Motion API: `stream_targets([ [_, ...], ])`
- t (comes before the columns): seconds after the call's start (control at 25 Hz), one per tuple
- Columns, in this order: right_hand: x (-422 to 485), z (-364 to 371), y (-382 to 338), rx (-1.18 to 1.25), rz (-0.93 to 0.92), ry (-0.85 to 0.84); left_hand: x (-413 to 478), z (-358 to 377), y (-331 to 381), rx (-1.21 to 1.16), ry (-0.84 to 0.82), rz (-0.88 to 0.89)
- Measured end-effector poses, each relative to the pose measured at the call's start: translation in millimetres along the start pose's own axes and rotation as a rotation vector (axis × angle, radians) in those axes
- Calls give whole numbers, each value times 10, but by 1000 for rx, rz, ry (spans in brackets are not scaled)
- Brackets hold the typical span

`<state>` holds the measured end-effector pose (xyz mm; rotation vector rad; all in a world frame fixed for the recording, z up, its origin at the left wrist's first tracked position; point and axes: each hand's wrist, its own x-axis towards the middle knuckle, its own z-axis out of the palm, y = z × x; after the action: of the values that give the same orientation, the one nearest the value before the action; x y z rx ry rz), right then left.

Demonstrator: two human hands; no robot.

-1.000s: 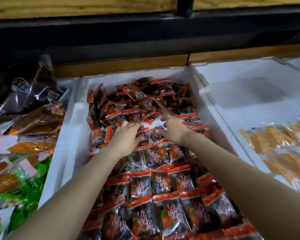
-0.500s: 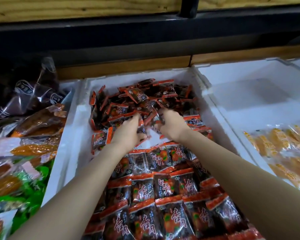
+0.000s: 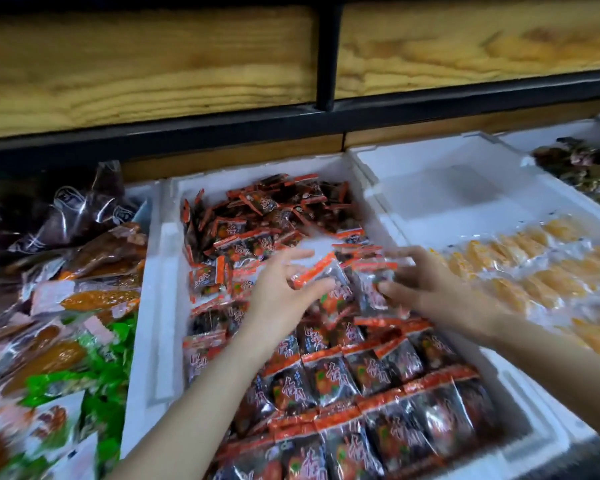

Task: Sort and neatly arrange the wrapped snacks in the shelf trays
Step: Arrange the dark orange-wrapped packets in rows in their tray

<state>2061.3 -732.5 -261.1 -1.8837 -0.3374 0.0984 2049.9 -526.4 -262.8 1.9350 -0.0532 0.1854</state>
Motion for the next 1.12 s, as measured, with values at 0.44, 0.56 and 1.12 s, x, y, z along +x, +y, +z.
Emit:
stream_targets([
  [0.44, -944, -393, 427, -784, 73, 80, -876, 440, 69, -215, -80, -173],
  [0.56, -1094, -363, 595, -1077, 146, -14, -952, 502, 95, -211, -86, -223],
  [1.12, -1344, -176, 542, -1386, -285, 108, -1042, 457, 14, -210, -113, -271],
])
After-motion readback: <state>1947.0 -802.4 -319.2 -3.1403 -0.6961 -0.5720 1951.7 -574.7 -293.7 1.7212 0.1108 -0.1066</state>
